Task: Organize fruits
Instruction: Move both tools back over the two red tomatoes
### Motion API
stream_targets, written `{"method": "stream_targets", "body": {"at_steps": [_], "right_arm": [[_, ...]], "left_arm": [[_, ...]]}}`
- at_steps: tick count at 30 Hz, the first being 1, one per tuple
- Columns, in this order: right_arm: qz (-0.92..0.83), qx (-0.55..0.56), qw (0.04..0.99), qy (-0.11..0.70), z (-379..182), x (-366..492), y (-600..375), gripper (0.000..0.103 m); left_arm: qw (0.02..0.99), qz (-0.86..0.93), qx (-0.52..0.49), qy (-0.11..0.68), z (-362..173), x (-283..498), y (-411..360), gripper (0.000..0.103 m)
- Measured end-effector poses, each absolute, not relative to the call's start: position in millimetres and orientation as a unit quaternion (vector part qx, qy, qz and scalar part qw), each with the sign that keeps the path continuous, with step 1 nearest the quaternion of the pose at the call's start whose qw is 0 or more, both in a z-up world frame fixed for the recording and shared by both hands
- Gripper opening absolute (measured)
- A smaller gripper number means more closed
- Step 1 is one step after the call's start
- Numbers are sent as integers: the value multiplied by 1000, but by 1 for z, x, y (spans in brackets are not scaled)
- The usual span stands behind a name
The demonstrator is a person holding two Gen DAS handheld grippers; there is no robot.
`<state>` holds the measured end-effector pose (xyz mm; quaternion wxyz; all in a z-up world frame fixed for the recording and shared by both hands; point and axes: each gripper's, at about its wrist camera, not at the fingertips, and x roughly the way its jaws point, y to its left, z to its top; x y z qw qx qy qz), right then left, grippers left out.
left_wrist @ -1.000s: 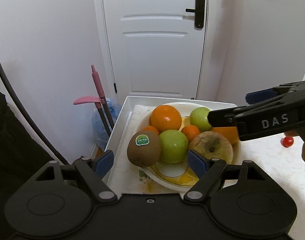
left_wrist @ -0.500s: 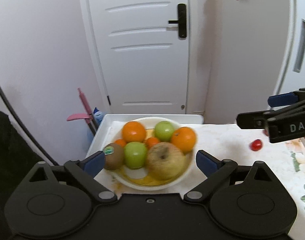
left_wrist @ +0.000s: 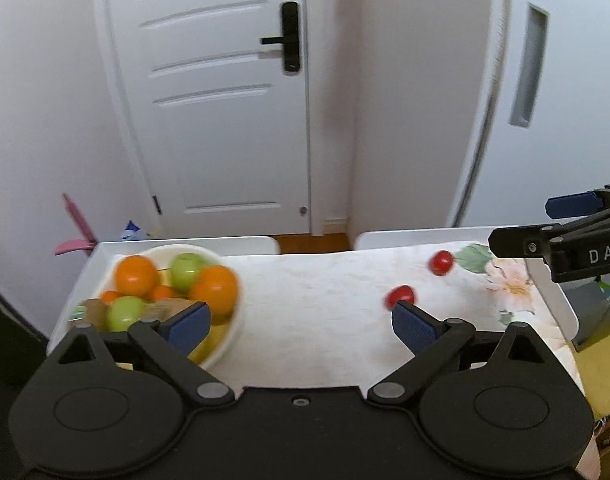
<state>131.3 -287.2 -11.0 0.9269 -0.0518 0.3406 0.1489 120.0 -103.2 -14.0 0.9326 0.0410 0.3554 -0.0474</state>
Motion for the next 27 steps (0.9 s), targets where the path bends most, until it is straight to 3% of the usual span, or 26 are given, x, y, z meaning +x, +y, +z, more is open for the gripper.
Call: {"method": "stream_targets", "body": {"at_steps": [16, 19, 21, 27], "right_arm": [[157, -45, 915, 368, -83, 195, -352, 103], [162, -44, 912, 374, -97, 206, -353, 103], [167, -40, 910, 378, -104, 213, -352, 92], [180, -38, 902, 390, -125, 233, -345, 84]], "left_arm": [[921, -22, 42, 386, -82, 181, -190, 96], [918, -20, 43, 394, -97, 195, -199, 89], [916, -24, 42, 399, -106, 202, -202, 82], [910, -25, 38, 412, -125, 220, -208, 69]]}}
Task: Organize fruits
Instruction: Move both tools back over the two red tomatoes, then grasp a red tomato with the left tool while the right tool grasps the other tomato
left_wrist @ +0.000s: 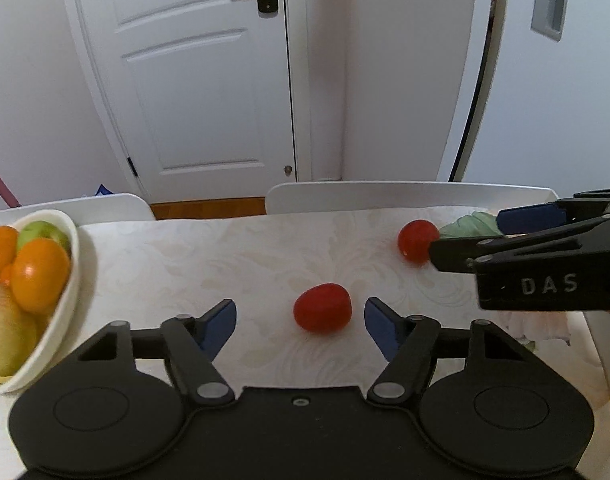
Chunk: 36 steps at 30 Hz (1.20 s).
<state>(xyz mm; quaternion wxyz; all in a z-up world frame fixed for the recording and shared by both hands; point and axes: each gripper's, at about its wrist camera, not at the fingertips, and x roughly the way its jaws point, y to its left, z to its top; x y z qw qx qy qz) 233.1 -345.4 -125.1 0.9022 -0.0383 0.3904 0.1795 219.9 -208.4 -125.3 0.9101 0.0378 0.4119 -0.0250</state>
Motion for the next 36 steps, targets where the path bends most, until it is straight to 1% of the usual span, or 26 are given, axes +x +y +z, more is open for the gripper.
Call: {"method": "stream_targets", "body": {"at_steps": [2, 4, 7, 9, 10, 12, 17, 20, 26, 28, 36], "right_arm": [[183, -39, 900, 394, -131, 238, -343, 83], [186, -41, 898, 396, -134, 242, -341, 79], [191, -45, 897, 397, -139, 247, -339, 77], [194, -46, 895, 398, -140, 250, -338, 76], [195, -46, 895, 399, -141, 251, -338, 75], [197, -48, 894, 400, -143, 253, -336, 74], [203, -53, 890, 404, -147, 256, -333, 64], [206, -57, 888, 407, -148, 258, -330, 53], [200, -72, 891, 401, -148, 258, -326, 53], [198, -76, 892, 399, -148, 259, -325, 48], [204, -75, 895, 389, -136, 251, -314, 48]], "left_arm": [[908, -25, 35, 417, -130, 224, -209, 65], [906, -24, 31, 421, -134, 228, -210, 63], [906, -28, 27, 422, -138, 231, -211, 58], [905, -31, 27, 425, -140, 232, -212, 45], [904, -33, 26, 426, -142, 233, -213, 40], [904, -33, 28, 426, -143, 234, -214, 40], [903, -31, 37, 426, -142, 232, -212, 40], [903, -27, 38, 428, -142, 232, -207, 40], [902, -16, 40, 429, -139, 229, -196, 39], [903, -13, 39, 428, -137, 227, -192, 39], [909, -2, 30, 415, -123, 219, -177, 39]]}}
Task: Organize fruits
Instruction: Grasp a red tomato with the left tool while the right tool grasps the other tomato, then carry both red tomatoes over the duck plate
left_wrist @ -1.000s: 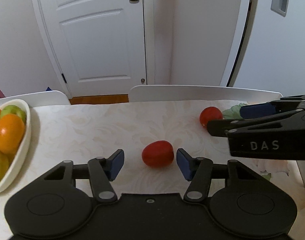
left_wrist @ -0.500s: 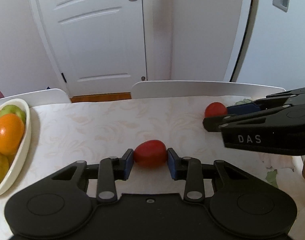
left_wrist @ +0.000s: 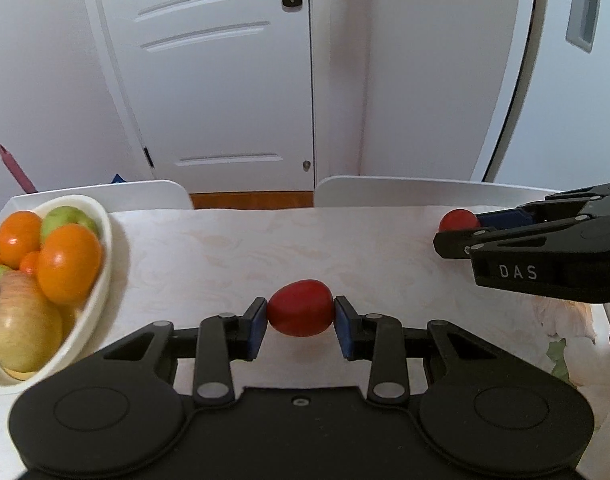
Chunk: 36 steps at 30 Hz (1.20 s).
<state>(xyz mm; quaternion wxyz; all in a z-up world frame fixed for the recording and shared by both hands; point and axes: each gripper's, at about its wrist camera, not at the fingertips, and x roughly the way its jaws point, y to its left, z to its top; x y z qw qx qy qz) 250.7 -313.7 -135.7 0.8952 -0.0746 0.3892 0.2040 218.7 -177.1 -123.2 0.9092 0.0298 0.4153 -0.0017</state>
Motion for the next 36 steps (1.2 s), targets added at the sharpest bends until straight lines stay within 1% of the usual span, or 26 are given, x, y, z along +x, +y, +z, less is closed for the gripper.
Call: {"method": "stream_targets", "body": {"at_steps": [9, 17, 27, 36], "right_arm": [[220, -82, 901, 364, -98, 221, -287, 48], [233, -85, 902, 354, -63, 182, -247, 48], [247, -59, 905, 342, -30, 149, -192, 48], [252, -54, 904, 343, -26, 141, -137, 48]], "left_arm": [[924, 4, 8, 383, -87, 189, -156, 39], [928, -2, 7, 372, -53, 157, -130, 39], [935, 13, 5, 355, -19, 130, -67, 39], [935, 23, 13, 353, -12, 127, -3, 39]]}}
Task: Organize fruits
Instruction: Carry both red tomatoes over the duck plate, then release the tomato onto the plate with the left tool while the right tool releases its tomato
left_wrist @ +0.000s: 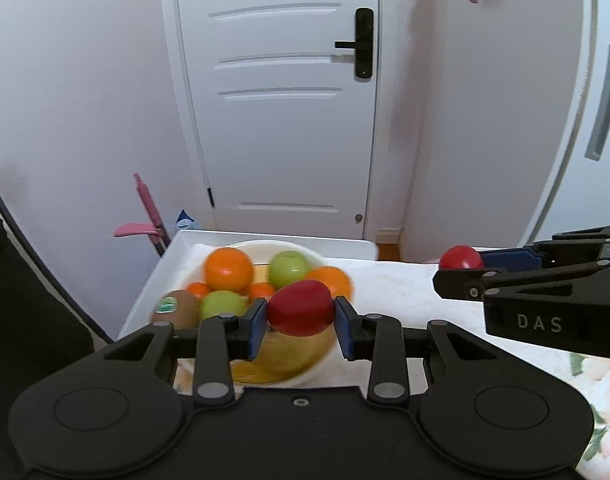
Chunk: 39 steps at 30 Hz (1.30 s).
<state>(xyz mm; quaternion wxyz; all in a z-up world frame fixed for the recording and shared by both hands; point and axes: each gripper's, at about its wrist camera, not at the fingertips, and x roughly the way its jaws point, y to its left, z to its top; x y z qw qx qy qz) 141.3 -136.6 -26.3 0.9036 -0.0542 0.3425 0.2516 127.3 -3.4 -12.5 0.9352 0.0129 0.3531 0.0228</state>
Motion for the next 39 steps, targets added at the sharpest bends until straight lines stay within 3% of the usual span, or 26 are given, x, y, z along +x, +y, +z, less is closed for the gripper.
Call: {"method": "stream_targets", "body": {"at_steps": [12, 26, 28, 29, 30, 39], "right_arm": [[239, -43, 899, 364, -50, 149, -70, 48], [218, -38, 899, 378, -65, 157, -43, 48], [218, -40, 899, 377, -64, 157, -42, 48], [218, -41, 899, 377, -63, 157, -41, 48], [218, -41, 900, 375, -63, 156, -41, 48], [245, -57, 894, 370, -59, 155, -20, 48]], "left_arm": [[922, 14, 35, 385, -46, 146, 63, 39], [904, -27, 59, 423, -88, 160, 81, 40], [905, -31, 62, 421, -87, 158, 81, 56], [906, -32, 62, 417, -86, 156, 82, 71], [909, -31, 63, 410, -83, 153, 82, 79], [914, -25, 53, 401, -71, 131, 93, 81]]}}
